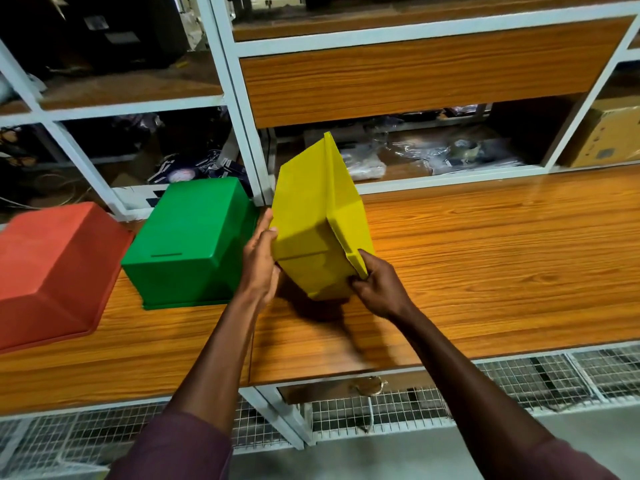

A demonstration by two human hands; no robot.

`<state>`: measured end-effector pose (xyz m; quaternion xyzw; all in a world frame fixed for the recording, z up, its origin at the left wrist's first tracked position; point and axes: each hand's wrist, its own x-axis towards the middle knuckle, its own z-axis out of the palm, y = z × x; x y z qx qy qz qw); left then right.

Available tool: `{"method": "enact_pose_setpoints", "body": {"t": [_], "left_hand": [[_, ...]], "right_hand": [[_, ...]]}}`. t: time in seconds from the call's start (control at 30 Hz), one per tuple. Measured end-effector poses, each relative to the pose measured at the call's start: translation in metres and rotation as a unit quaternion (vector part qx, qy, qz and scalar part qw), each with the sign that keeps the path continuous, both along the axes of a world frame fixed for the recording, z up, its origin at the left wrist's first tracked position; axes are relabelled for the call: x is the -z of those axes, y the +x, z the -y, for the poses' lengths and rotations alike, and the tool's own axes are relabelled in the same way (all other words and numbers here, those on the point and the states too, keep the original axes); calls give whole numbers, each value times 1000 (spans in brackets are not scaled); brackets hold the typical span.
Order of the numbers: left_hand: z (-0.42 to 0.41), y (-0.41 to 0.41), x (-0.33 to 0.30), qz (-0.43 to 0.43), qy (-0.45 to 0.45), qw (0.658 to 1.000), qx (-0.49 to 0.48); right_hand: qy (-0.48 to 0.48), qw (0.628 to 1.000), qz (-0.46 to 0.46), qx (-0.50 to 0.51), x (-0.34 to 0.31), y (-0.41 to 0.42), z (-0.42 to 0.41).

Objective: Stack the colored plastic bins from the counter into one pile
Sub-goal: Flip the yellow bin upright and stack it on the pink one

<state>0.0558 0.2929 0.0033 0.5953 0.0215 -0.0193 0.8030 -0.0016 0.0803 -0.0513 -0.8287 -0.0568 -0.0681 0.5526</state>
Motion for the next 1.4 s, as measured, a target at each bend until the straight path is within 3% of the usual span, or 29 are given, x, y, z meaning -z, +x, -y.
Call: {"method": "enact_pose_setpoints", "body": {"t": [0.1, 0.27, 0.5, 0.7, 0.93, 1.27, 1.4], "left_hand": [[2, -5, 17, -42, -50, 998, -11], [6, -14, 45, -107, -66, 992, -25], [4, -26, 76, -160, -31, 987, -10], [0, -25, 73, -182, -30, 983, 0], [-3, -26, 72, -174, -30, 984, 36], [-1, -29, 63, -161, -23, 984, 74], [-2, -28, 65, -159, -31, 984, 67]], "right_hand": [[-153, 988, -13, -7, -23, 8, 15], [-381, 923, -39, -48, -54, 16, 23], [-522, 851, -31, -55, -61, 9, 8], [-536, 843, -13, -52, -46, 5, 2], [-453, 889, -22, -69, -42, 3, 13], [-414, 906, 73, -57, -29, -2, 12], [-334, 936, 76, -86, -25, -3, 17]]}}
